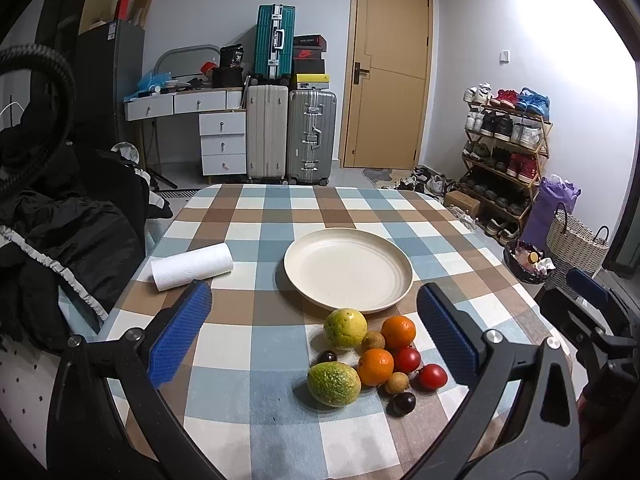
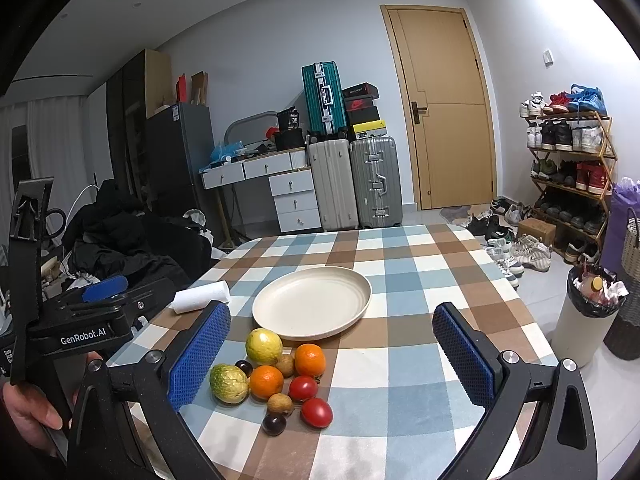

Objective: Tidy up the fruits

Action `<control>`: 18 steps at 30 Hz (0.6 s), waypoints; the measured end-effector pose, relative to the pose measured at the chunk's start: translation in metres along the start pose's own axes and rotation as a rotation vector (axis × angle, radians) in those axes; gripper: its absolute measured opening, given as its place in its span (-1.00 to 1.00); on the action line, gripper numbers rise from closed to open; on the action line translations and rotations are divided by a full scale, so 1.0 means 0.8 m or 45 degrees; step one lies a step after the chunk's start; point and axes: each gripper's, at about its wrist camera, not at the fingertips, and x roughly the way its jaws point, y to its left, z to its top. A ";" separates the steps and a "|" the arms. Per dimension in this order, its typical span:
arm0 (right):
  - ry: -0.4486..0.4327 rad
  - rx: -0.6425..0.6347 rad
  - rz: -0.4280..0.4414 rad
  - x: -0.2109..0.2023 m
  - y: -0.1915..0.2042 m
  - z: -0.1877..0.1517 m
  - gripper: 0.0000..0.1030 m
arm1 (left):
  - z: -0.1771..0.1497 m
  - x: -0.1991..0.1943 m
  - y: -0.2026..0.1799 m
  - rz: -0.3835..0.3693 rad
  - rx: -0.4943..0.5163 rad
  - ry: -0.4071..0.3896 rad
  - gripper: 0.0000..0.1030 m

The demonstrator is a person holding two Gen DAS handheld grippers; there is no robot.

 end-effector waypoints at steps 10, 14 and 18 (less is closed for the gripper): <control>-0.006 -0.009 0.001 -0.004 0.004 0.001 1.00 | -0.004 -0.004 0.000 -0.018 0.001 0.004 0.99; -0.007 -0.012 -0.001 -0.005 0.005 0.001 1.00 | -0.006 -0.004 -0.001 -0.024 0.002 0.010 0.99; -0.007 -0.017 -0.003 -0.007 0.007 0.001 1.00 | -0.011 -0.005 -0.003 -0.045 0.015 0.025 0.99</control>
